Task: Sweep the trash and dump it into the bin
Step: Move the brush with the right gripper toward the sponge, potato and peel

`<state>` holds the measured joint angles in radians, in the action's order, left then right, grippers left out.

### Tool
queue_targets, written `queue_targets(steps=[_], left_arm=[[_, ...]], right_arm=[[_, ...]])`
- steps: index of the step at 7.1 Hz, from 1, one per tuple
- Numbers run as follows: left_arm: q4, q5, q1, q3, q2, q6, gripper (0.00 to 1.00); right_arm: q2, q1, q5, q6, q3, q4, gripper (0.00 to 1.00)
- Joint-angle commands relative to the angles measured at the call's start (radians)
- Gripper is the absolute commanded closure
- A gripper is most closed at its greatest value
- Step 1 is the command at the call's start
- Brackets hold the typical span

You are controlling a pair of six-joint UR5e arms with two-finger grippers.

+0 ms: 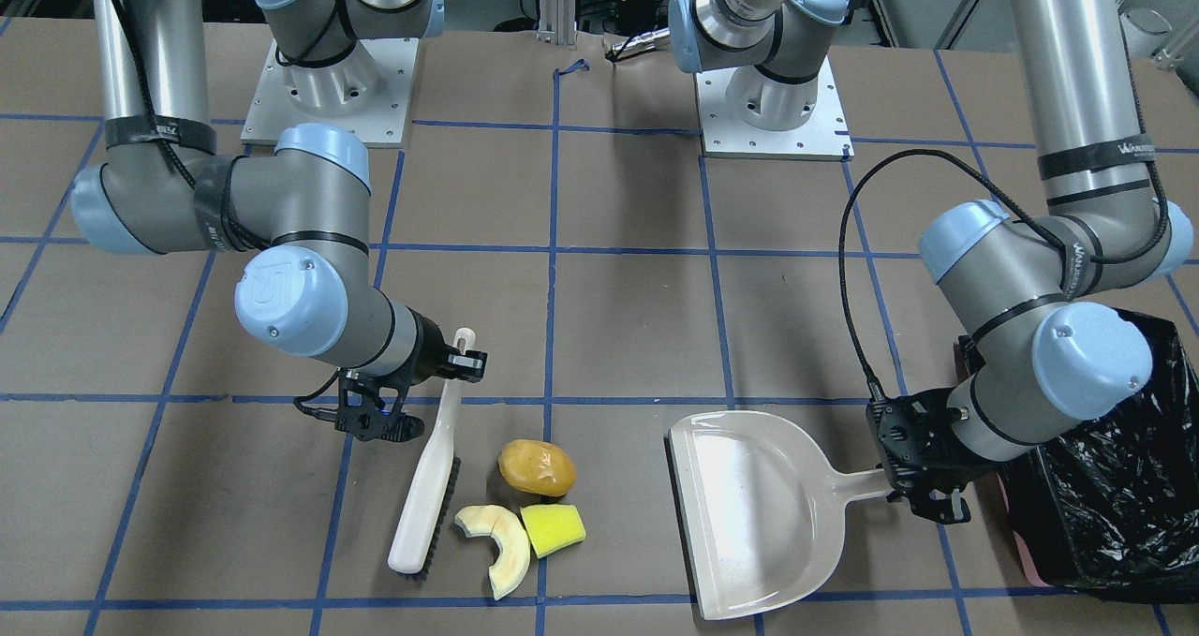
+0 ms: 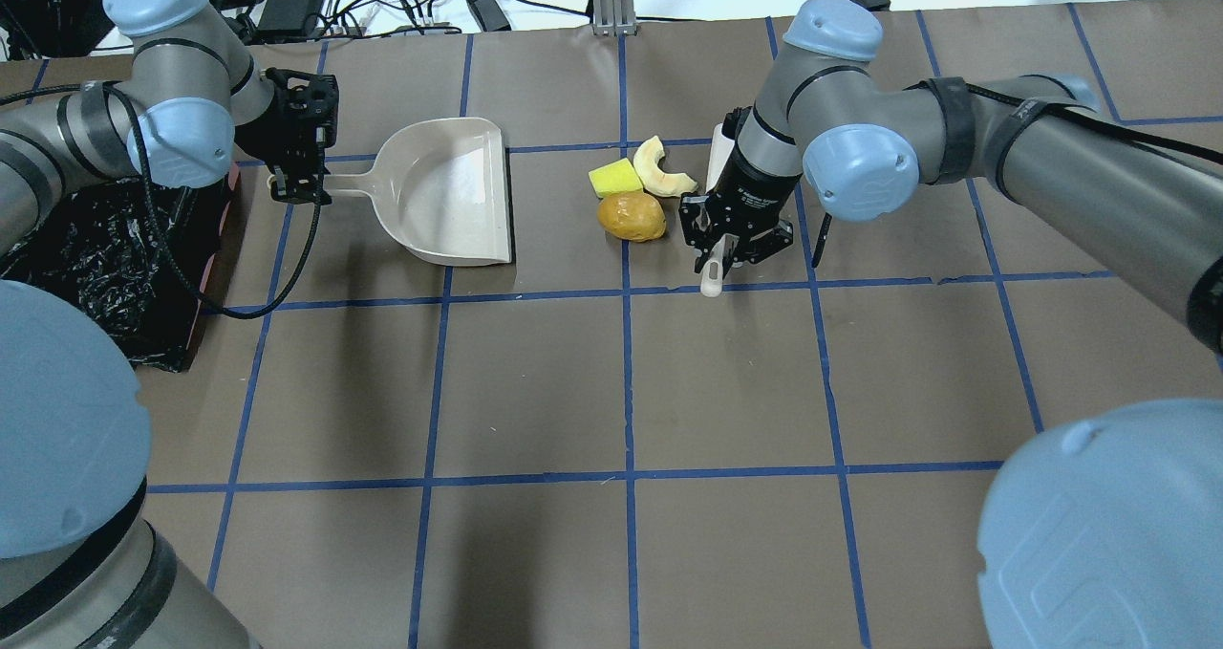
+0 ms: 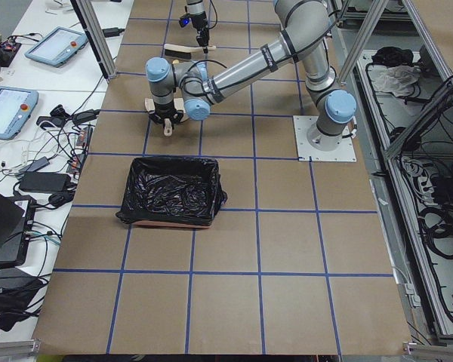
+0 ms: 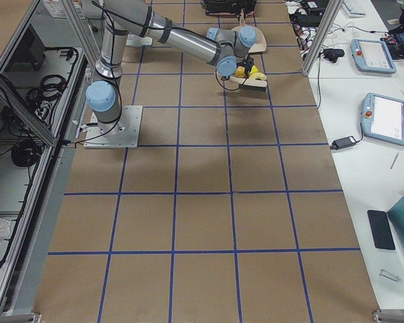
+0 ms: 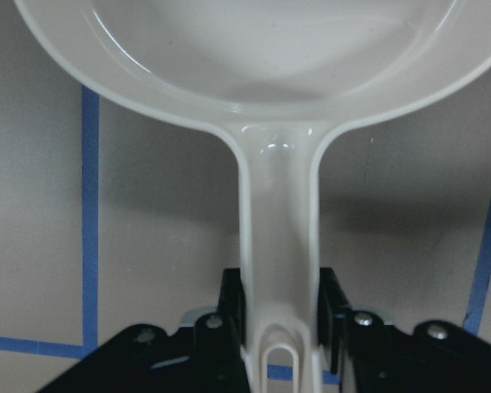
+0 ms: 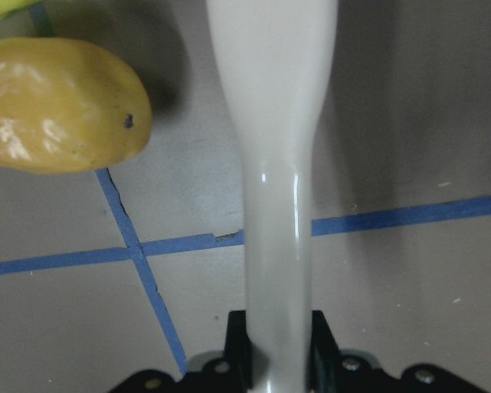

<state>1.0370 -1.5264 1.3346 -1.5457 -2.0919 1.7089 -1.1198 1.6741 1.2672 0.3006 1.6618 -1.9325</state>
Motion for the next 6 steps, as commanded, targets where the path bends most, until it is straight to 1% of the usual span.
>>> queue_targets(steps=[1, 3, 5, 6], left_arm=[[0.0, 0.002, 0.0, 0.004, 0.0, 0.0, 0.98], [0.0, 0.003, 0.005, 0.004, 0.001, 0.0, 1.0], [0.003, -0.014, 0.052, 0.013, -0.002, -0.014, 1.0], [0.003, -0.018, 0.052, 0.015, -0.005, -0.012, 1.0]], right_arm=[[0.017, 0.035, -0.005, 0.047, -0.005, -0.029, 1.0], [0.028, 0.059, -0.023, 0.087, -0.01, -0.032, 1.0], [0.055, 0.105, -0.025, 0.156, -0.049, -0.045, 1.0], [0.07, 0.124, -0.025, 0.184, -0.072, -0.045, 1.0]])
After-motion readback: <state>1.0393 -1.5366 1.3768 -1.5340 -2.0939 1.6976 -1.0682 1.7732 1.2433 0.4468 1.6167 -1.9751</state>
